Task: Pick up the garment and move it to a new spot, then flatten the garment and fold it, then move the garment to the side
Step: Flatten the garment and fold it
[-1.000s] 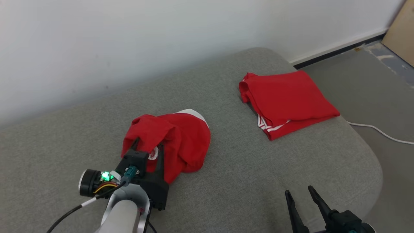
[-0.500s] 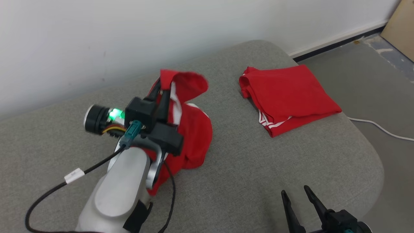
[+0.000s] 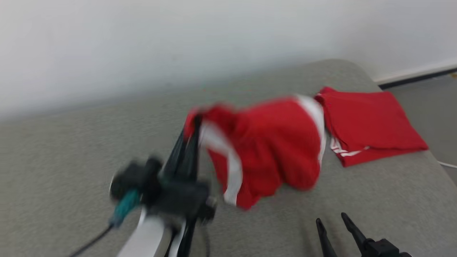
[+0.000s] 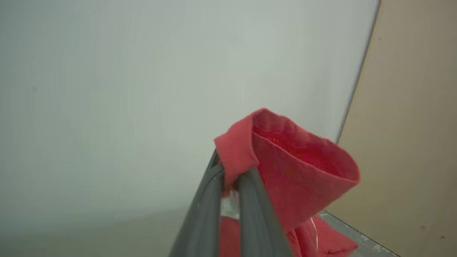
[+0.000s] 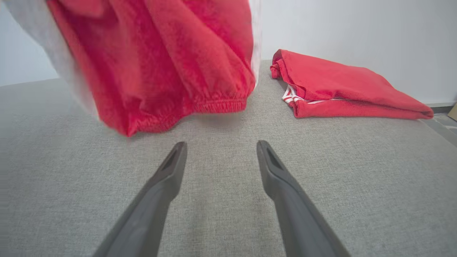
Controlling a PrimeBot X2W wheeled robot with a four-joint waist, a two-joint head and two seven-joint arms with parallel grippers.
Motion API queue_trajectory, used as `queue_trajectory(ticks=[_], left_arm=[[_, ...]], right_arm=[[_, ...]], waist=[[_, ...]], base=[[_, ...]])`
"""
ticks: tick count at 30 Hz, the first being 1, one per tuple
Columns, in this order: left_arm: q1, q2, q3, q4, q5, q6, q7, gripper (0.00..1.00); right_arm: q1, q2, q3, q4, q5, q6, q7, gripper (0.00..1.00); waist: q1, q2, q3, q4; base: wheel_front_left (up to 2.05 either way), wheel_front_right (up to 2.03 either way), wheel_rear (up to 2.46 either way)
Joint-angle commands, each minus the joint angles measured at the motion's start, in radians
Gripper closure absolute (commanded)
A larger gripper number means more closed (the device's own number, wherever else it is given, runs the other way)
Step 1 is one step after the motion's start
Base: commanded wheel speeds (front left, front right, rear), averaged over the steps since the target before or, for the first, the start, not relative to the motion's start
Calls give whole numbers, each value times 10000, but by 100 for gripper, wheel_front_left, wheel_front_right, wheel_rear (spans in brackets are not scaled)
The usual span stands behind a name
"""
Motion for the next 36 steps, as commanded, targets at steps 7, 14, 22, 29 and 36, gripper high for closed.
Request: queue_trajectory(ticks=[7,14,22,29,36], left_arm=[[3506,734,85,1021,-954,-124,105,100],[4824,1055,-436,1011,-2317,-1426,1615,0],[5052,2195,690,-1290,-4064,-1848,2542,0],[3327,2377,598,-1735,-3097,-1168,3241,0],[858,1440,-388,888,-2123,-655,4273,0]], right_arm=[[160,32,260,-71,81,-20,81,0],[210,62,196,-106,73,-20,87,0],[168,95,175,-76,79,-20,70,0],[-37,129,196,-77,14,-20,36,0],[-391,118,354,-190,-51,-20,36,0]], waist=[[0,-1,-375,1804],[0,-1,-443,2112],[0,-1,-456,1713],[0,-1,-253,1066],[0,-1,289,-35]], base=[[0,0,0],[0,0,0],[0,0,0],[0,0,0],[0,0,0]])
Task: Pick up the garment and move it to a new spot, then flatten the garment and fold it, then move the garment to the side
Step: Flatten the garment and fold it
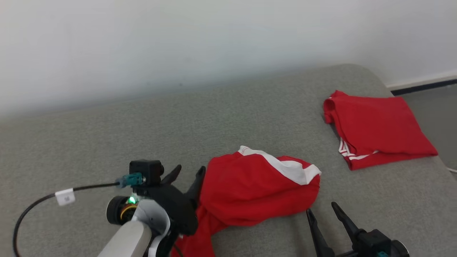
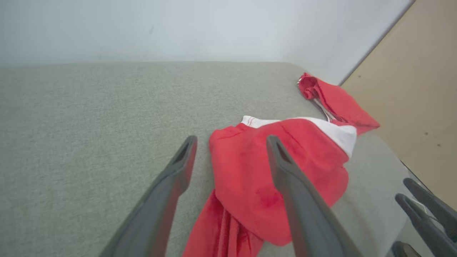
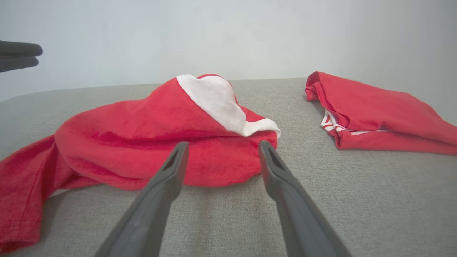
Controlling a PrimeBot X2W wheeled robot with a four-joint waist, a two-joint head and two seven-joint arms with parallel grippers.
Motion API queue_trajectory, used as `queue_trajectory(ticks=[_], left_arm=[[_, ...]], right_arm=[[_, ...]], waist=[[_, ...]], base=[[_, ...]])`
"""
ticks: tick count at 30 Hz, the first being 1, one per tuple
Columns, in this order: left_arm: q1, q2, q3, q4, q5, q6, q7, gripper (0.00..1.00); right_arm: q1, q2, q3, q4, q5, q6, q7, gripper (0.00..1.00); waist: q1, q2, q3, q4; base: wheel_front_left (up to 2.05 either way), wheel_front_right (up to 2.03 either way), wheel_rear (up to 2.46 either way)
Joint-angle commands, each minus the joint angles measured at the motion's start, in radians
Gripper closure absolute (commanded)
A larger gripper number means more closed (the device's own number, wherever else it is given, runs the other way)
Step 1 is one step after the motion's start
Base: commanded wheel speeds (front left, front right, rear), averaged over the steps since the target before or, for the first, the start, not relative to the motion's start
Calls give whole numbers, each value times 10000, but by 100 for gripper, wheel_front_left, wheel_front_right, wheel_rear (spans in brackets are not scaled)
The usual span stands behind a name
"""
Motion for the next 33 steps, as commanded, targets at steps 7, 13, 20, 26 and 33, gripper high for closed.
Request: queue_trajectory(ticks=[7,13,20,26,33], left_arm=[[-2315,-563,-112,2981,724,771,470,0],[-3363,-430,-467,4672,999,557,1107,0],[-3612,-550,-829,5441,1259,473,1123,100],[-3095,-666,-499,5067,1304,923,-643,100],[-1226,-582,-97,3363,1088,1457,-2512,100]], right_arm=[[-409,68,8,-26,94,-21,-79,0],[-527,229,-233,22,91,-21,-135,0],[-520,348,-268,-86,0,-21,-142,0],[-321,212,-387,-196,-60,-21,-130,0],[-60,-49,-436,-269,-96,-21,-128,0]], waist=[[0,0,1398,-2283],[0,0,1892,-2954],[0,0,1867,-2681],[0,0,1636,-1892],[0,0,1211,-648]], base=[[0,0,0],[0,0,0],[0,0,0],[0,0,0],[0,0,0]])
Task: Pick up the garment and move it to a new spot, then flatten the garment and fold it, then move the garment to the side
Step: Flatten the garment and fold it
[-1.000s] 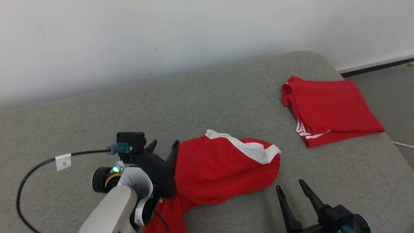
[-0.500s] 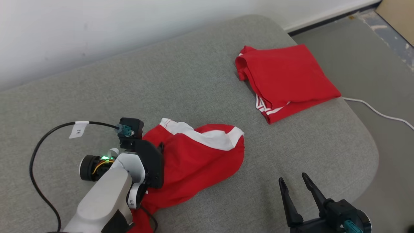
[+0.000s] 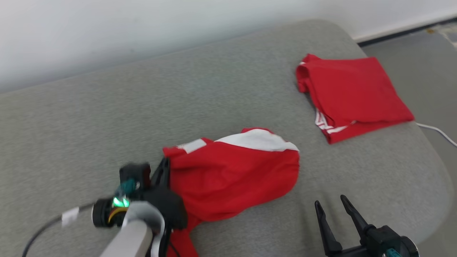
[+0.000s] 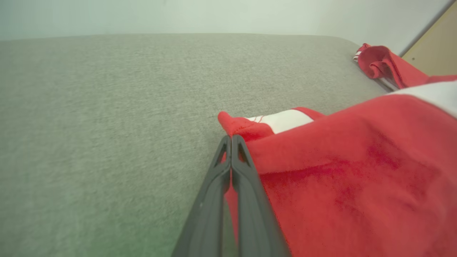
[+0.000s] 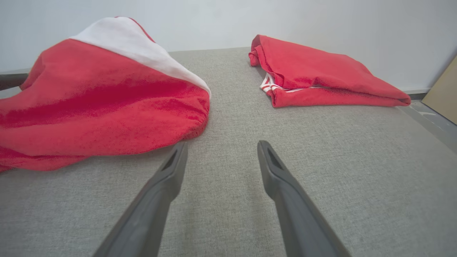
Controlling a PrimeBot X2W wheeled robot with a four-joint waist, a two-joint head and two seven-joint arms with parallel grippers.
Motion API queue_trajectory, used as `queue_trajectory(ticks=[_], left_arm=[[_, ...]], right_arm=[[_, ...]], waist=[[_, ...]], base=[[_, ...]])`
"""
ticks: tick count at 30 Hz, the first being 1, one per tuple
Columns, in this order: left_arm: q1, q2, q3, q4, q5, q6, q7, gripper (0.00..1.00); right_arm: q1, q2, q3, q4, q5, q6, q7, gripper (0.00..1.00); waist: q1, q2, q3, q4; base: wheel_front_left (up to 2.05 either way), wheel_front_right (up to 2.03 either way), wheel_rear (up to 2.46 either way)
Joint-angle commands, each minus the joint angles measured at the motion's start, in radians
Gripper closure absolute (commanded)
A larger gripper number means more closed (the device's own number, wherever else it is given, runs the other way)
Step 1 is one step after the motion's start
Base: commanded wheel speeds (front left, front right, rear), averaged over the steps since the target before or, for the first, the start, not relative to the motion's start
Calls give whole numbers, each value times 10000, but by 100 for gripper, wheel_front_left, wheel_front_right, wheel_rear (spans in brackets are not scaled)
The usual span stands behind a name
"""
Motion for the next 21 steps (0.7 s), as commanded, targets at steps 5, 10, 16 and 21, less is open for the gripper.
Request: queue_trajectory(ticks=[5,10,16,21], left_arm=[[2082,282,166,-2473,-180,468,-865,100],[3400,404,72,-4370,-250,698,-1116,100],[5048,127,-57,-5629,-733,1043,-1195,100],[6071,-258,-138,-5035,-1360,1059,-1109,0]], right_arm=[[333,-188,52,-81,-41,-21,38,0],[366,-288,103,-126,7,-21,112,0],[520,-387,173,-189,63,-21,237,0],[592,-411,161,-229,85,-21,309,0]], waist=[[-1,-1,-750,1614],[-1,-1,-963,2056],[-1,-1,-1196,2429],[-1,-1,-1337,2593]], base=[[0,0,0],[0,0,0],[0,0,0],[0,0,0]])
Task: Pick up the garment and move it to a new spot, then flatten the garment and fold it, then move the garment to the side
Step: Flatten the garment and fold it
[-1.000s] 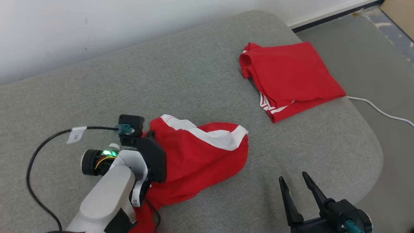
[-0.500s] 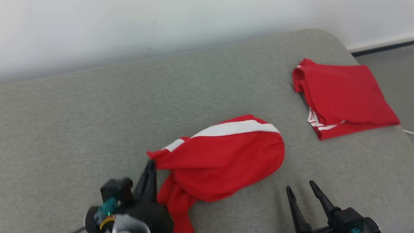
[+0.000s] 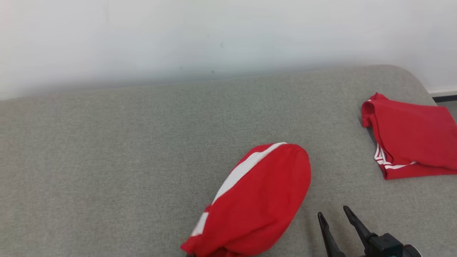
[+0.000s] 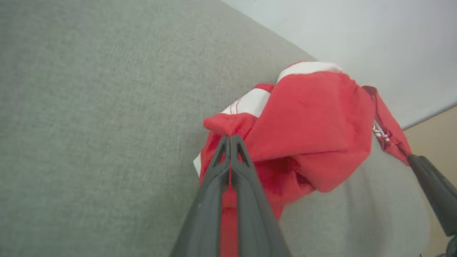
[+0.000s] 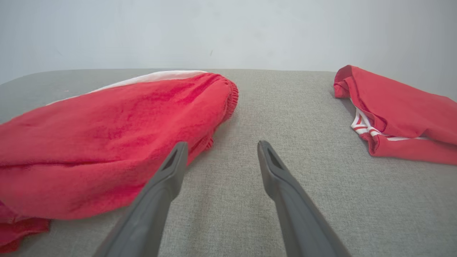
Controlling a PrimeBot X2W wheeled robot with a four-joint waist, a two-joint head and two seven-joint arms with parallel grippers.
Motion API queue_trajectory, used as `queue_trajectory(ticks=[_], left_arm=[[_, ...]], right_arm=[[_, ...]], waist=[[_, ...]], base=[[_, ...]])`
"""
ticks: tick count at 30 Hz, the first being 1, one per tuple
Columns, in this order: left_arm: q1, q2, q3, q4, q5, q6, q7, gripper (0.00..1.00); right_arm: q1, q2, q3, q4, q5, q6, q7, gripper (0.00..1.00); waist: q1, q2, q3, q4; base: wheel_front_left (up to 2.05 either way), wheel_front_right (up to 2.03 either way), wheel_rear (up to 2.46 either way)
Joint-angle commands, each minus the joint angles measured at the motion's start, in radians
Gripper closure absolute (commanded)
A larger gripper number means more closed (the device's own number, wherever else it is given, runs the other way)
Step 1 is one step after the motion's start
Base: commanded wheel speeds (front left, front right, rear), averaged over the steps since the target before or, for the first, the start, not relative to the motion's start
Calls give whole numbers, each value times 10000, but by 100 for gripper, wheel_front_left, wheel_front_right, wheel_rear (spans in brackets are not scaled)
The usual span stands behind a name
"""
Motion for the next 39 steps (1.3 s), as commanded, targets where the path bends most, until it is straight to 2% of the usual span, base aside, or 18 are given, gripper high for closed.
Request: queue_trajectory(ticks=[1,4,8,12,16,19,23,27,29,33,36,37,38,39], left_arm=[[176,-60,-45,117,-160,-72,87,0],[322,-141,-178,458,-548,-362,431,0],[260,90,474,214,-912,-266,353,0],[-271,606,973,-435,-471,-87,-84,0],[-1268,1046,431,-278,301,-204,450,0],[-2099,1031,-13,654,514,-252,1391,0],[-2968,796,-319,2060,139,-597,2527,0],[-3422,524,-491,2706,-348,-1134,3173,0],[-3514,505,-637,2893,-248,-1240,3343,0],[-3562,385,-863,3082,-195,-1278,3545,0],[-3609,426,-1019,3243,14,-1026,3690,0],[-3629,448,-1057,3300,58,-911,3701,2],[-3644,471,-1099,3355,148,-803,3721,18],[-3651,481,-1158,3390,217,-751,3752,68]], right_arm=[[93,-41,1,-16,57,-21,34,0],[91,-40,7,-61,54,-21,73,0],[166,-56,-57,-88,63,-21,100,0],[192,16,-74,-107,22,-21,117,0],[190,58,-5,-126,4,-21,129,0],[59,66,100,-142,33,-21,150,0],[9,74,172,-143,81,-21,119,0],[10,54,62,-103,66,-21,75,0],[6,53,27,-101,57,-21,67,0],[-21,78,-22,-117,12,-21,43,0],[-20,106,-55,-131,-10,-21,35,0],[-16,117,-60,-127,-9,-21,25,0],[-13,129,-54,-116,-15,-21,17,0],[-15,138,-45,-104,-16,-21,9,0]], waist=[[1,1,-156,151],[1,1,-222,205],[1,1,-326,291],[1,1,-420,340],[1,1,-446,345],[1,1,-428,250],[1,1,-343,15],[1,1,-233,-187],[1,1,-182,-259],[1,1,-119,-318],[1,1,-77,-330],[1,1,-65,-323],[1,1,-57,-315],[1,1,-51,-307]], base=[[0,0,0],[0,0,0],[0,0,0],[0,0,0],[0,0,0],[0,0,0],[0,0,0],[0,0,0],[0,0,0],[0,0,0],[0,0,0],[0,0,0],[0,0,0],[0,0,0]])
